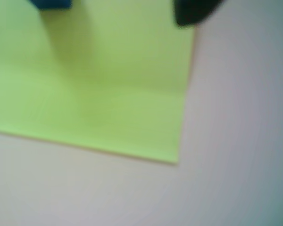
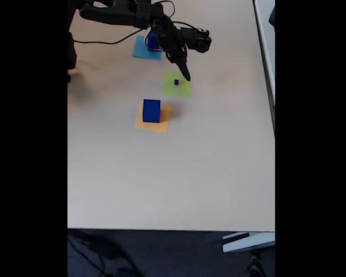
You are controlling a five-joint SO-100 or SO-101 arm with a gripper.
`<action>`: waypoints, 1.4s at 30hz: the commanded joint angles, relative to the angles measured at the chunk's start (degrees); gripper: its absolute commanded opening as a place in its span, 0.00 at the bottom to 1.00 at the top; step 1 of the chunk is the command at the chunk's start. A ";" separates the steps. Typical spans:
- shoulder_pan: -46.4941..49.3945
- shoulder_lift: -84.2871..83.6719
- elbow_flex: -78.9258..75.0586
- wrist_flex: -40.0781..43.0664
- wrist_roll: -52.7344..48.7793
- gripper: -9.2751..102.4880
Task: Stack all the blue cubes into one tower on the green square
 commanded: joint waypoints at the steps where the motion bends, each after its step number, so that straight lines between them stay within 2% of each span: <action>1: 0.44 3.34 2.02 -3.34 -0.26 0.41; 28: 3.08 6.24 9.93 -8.26 -2.29 0.38; 42: 3.08 6.24 11.51 -9.93 -1.76 0.32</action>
